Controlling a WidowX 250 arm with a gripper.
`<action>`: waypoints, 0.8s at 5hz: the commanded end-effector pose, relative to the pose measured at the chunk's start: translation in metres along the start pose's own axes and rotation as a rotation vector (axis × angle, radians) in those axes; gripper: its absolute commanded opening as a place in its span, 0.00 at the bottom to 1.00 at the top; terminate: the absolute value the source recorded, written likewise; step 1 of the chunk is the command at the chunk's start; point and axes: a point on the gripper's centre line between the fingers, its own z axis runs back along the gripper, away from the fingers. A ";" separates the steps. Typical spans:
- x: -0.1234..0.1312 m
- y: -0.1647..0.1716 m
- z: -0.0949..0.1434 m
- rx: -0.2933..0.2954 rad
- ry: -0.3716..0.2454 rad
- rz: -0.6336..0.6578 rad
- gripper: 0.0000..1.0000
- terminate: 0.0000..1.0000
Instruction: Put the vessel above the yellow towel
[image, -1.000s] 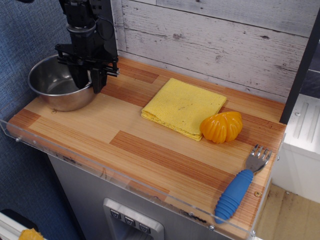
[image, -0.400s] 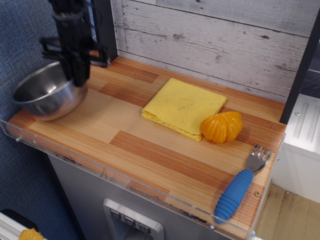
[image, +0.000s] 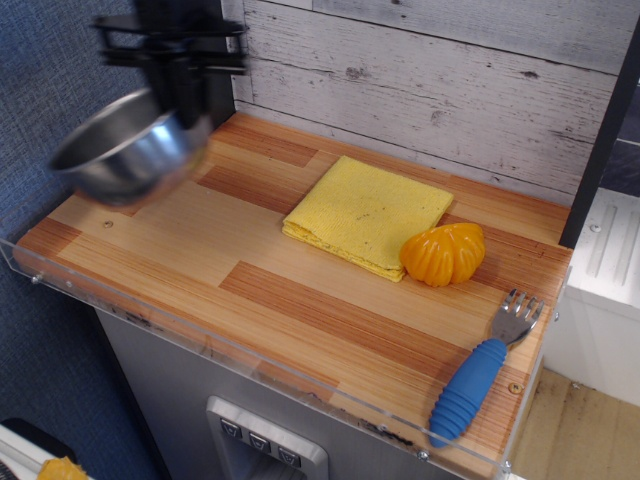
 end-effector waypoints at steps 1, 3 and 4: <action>-0.006 -0.092 0.012 -0.031 -0.075 -0.145 0.00 0.00; 0.012 -0.142 -0.004 -0.045 -0.087 -0.096 0.00 0.00; 0.025 -0.145 -0.012 -0.022 -0.086 -0.069 0.00 0.00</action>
